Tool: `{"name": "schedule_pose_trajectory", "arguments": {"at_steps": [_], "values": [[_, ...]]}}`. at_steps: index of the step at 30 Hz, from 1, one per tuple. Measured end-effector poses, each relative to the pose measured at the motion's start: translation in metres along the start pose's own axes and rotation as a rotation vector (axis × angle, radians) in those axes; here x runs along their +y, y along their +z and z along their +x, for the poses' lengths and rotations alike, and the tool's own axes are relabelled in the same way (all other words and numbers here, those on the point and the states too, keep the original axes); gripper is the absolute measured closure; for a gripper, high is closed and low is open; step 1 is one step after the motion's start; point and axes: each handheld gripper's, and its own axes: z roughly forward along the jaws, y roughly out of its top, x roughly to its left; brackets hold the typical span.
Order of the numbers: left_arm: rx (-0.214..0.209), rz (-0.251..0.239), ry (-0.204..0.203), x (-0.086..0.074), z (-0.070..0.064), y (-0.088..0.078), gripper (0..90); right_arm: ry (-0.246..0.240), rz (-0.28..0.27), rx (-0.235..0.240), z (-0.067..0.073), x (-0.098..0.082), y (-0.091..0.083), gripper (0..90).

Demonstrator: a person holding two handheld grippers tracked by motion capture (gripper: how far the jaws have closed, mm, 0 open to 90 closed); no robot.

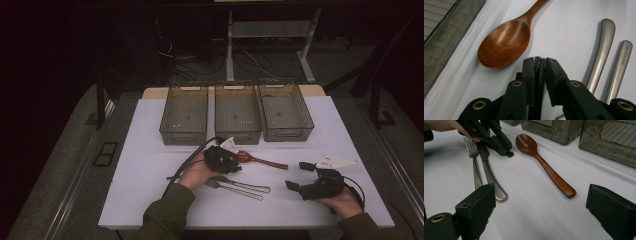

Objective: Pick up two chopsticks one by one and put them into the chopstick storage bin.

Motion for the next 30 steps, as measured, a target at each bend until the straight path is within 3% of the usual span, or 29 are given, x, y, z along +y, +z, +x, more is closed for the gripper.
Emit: {"name": "schedule_pose_trajectory", "arguments": {"at_steps": [15,26,30], "values": [[0.066,0.023,-0.029,-0.012,0.016,-0.014,77.5,0.003,0.001,0.002,0.000,0.000,-0.001,8.4],[0.104,-0.009,-0.101,-0.021,0.024,-0.021,74.8,-0.001,0.001,0.001,0.000,0.000,0.000,8.4],[0.108,-0.053,-0.128,-0.027,0.022,-0.038,69.3,0.001,-0.001,0.004,0.000,0.000,-0.001,8.4]]}}
